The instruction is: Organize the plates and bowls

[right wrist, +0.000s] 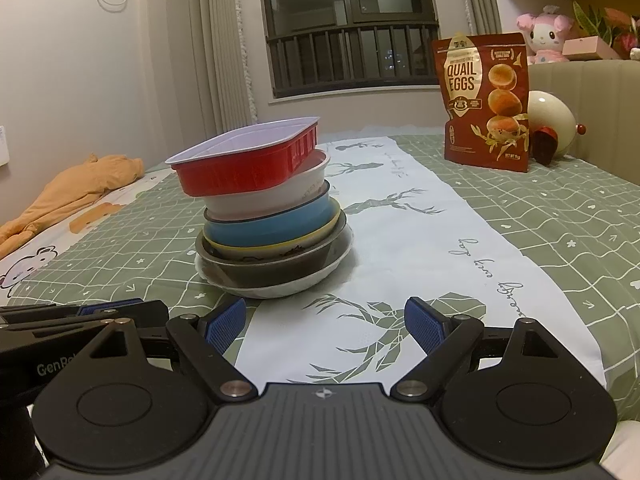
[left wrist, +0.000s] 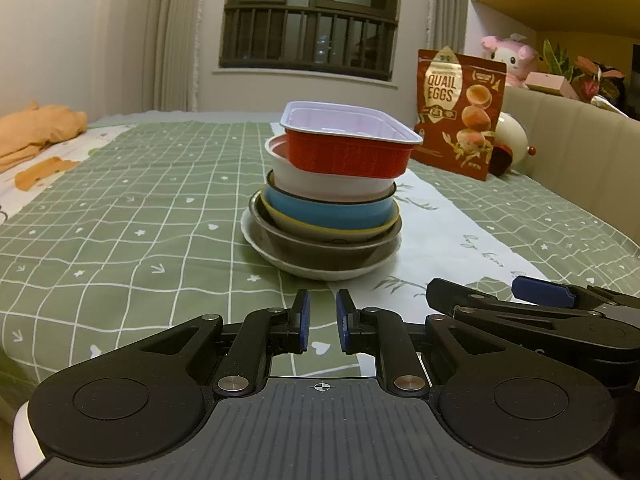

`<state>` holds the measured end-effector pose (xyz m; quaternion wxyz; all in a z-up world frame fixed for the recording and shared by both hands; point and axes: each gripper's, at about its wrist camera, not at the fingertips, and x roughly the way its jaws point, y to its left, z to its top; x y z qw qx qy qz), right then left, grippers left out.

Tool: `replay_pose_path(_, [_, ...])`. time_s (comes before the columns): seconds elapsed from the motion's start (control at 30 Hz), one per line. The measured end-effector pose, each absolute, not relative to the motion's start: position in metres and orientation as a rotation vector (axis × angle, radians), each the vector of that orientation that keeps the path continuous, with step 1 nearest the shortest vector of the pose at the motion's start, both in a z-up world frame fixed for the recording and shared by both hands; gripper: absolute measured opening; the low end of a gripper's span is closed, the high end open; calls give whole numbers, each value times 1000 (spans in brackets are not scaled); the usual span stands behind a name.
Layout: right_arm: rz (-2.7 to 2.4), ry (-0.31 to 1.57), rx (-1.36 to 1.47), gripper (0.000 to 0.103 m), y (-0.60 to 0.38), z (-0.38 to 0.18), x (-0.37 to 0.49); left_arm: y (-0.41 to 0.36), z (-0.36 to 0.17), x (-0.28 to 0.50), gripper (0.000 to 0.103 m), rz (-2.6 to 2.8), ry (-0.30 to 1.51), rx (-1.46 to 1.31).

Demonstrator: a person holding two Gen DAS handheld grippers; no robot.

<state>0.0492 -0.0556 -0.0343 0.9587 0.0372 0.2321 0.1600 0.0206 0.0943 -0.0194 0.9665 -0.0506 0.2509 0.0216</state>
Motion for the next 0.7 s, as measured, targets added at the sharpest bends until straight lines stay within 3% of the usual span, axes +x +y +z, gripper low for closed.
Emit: replay_pose_path(0.7, [330, 472, 76, 87, -55, -34, 49, 94, -17, 19, 17, 45, 505, -110])
